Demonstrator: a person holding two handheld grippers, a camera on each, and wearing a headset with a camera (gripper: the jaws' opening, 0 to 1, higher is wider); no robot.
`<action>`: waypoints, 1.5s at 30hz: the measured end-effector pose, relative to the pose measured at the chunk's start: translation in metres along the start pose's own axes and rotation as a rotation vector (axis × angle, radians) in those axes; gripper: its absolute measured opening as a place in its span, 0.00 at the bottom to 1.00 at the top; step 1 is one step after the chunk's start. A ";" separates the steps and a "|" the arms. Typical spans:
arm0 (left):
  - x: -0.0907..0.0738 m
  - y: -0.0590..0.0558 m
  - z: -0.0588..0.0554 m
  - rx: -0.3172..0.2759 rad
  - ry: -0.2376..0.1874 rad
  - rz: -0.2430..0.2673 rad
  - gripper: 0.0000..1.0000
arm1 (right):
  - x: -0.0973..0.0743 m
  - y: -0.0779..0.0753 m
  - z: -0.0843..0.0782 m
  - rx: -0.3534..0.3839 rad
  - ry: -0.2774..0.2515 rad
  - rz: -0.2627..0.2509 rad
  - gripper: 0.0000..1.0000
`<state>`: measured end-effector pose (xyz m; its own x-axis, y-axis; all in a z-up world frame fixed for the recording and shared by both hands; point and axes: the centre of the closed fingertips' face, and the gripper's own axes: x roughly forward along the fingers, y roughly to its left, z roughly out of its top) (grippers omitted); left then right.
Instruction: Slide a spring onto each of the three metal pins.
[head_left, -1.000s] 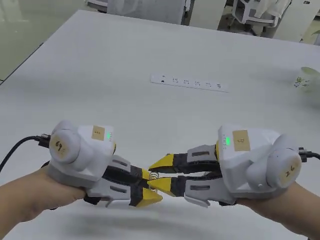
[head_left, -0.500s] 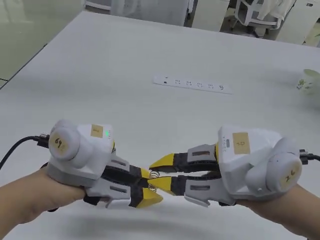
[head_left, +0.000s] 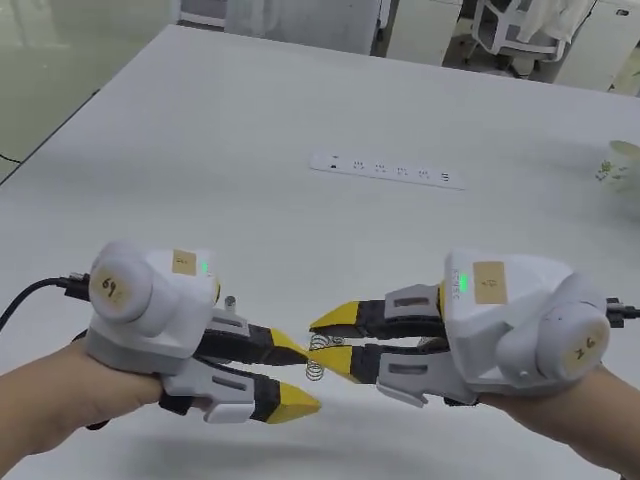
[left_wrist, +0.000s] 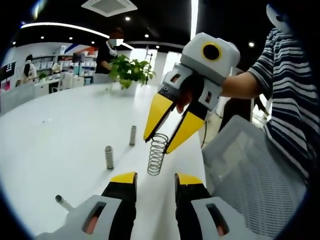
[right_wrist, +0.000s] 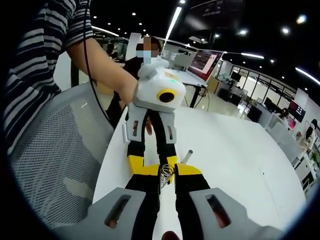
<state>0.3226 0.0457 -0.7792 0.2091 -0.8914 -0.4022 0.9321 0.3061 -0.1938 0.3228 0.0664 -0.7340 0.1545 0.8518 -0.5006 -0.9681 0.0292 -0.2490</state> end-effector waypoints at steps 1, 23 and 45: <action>-0.001 0.001 -0.001 -0.004 0.000 0.003 0.24 | 0.000 -0.001 0.000 -0.003 0.002 -0.003 0.07; -0.047 0.021 -0.020 -0.098 -0.040 0.159 0.56 | 0.002 -0.011 -0.010 -0.008 0.029 -0.051 0.07; -0.096 0.038 -0.045 -0.133 -0.081 0.301 0.96 | 0.014 -0.016 -0.014 -0.002 0.040 -0.063 0.07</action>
<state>0.3251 0.1580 -0.7879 0.4967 -0.7766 -0.3876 0.7795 0.5955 -0.1942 0.3429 0.0708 -0.7490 0.2226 0.8265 -0.5170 -0.9558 0.0805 -0.2828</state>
